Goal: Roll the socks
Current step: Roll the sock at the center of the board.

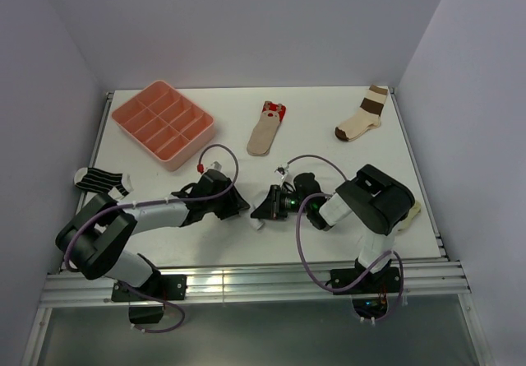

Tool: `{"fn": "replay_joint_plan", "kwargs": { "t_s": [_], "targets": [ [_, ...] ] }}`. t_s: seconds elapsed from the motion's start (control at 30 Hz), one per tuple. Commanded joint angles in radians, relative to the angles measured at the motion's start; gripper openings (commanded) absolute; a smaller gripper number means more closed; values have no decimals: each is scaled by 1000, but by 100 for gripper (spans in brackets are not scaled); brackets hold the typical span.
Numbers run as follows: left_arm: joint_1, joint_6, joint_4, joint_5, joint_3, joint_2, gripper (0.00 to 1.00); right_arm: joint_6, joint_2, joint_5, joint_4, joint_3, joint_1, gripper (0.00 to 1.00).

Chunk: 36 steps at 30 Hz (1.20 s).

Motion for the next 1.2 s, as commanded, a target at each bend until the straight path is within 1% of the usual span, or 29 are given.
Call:
{"fn": "replay_joint_plan", "kwargs": {
  "t_s": [0.0, 0.07, 0.13, 0.17, 0.2, 0.23, 0.27, 0.3, 0.33, 0.37, 0.4, 0.43, 0.47, 0.57, 0.6, 0.7, 0.83, 0.97, 1.07, 1.17],
  "targets": [
    [-23, 15, -143, -18, 22, 87, 46, -121, -1, 89, -289, -44, 2, 6],
    [-29, 16, -180, -29, 56, 114, 42, -141, -38, 111, -325, -34, 2, 10],
    [-34, 30, -244, -35, 84, 152, 39, -172, -76, 143, -371, -34, 2, 21],
    [-35, 35, -266, -35, 110, 163, 39, -182, -128, 160, -394, -31, 4, 25],
    [-37, 38, -286, -36, 122, 181, 38, -213, -159, 202, -450, -28, 5, 33],
    [-40, 50, -324, -53, 133, 187, 37, -230, -193, 232, -487, -22, 10, 36],
    [-42, 56, -340, -70, 157, 192, 36, -247, -264, 262, -524, -8, 26, 41],
    [-45, 59, -354, -78, 169, 201, 36, -277, -302, 343, -587, -4, 37, 44],
    [-48, 69, -389, -88, 182, 206, 36, -291, -338, 385, -613, 5, 53, 47],
    [-49, 73, -406, -93, 209, 210, 36, -300, -409, 440, -639, 10, 83, 49],
    [-51, 76, -427, -102, 226, 220, 36, -320, -441, 491, -693, 16, 103, 52],
    [-57, 88, -442, -110, 239, 224, 36, -330, -470, 605, -716, 31, 125, 54],
    [-60, 92, -475, -130, 267, 229, 36, -339, -519, 649, -740, 39, 173, 56],
    [-75, 108, -510, -147, 314, 241, 36, -362, -579, 807, -800, 70, 240, 57],
    [-78, 112, -530, -151, 324, 249, 36, -376, -589, 839, -817, 77, 276, 57],
    [-91, 118, -561, -164, 360, 266, 36, -399, -577, 933, -857, 119, 330, 58],
    [-112, 119, -582, -174, 387, 279, 36, -416, -503, 1023, -891, 188, 425, 57],
    [-121, 118, -587, -179, 397, 284, 36, -423, -434, 1095, -906, 237, 491, 57],
    [-129, 115, -591, -181, 400, 286, 36, -428, -377, 1128, -912, 271, 530, 57],
    [-134, 112, -594, -184, 400, 284, 36, -419, -310, 1174, -931, 300, 559, 54]
  ]
}}
